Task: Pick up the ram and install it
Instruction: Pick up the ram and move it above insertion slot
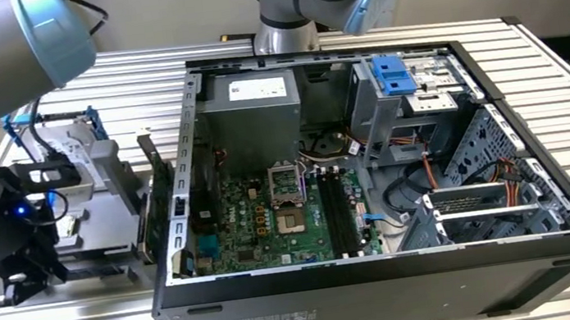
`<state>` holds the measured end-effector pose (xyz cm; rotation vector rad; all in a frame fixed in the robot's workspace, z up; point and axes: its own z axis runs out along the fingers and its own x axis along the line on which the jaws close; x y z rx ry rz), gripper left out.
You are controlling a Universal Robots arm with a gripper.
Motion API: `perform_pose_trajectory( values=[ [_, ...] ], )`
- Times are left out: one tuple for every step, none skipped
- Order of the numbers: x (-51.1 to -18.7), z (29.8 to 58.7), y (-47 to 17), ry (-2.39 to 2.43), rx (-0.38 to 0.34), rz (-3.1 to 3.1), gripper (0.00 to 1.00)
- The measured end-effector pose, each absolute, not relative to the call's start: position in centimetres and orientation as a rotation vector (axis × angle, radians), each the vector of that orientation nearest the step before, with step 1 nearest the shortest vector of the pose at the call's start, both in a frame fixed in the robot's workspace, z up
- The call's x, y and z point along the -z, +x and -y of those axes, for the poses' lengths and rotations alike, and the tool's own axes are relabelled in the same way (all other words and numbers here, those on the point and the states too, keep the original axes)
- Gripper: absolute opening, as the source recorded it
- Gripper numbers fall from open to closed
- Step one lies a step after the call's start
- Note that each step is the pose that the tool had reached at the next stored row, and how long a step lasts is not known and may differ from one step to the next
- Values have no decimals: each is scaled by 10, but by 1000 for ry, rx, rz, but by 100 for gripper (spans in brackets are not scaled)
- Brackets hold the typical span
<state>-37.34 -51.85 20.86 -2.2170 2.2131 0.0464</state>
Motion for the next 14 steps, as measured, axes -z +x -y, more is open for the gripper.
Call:
perform_pose_trajectory(
  values=[
    [-210, 519, -373, -2217, -46, -2213, 0],
    [-211, 518, -373, -2217, -46, -2213, 0],
    [-213, 518, -373, -2217, -46, -2213, 0],
    [-214, 519, -374, -2217, -46, -2213, 0],
    [-215, 519, -374, -2217, -46, -2213, 0],
    [-216, 518, -374, -2217, -46, -2213, 0],
    [-217, 518, -374, -2217, -46, -2213, 0],
    [-218, 519, -374, -2217, -46, -2213, 0],
    [-219, 518, -374, -2217, -46, -2213, 0],
    [-220, 518, -374, -2217, -46, -2213, 0],
    [-221, 518, -374, -2217, -46, -2213, 0],
    [-222, 518, -374, -2217, -46, -2213, 0],
    [-223, 518, -374, -2217, -46, -2213, 0],
    [-223, 518, -374, -2217, -46, -2213, 0]
  ],
)
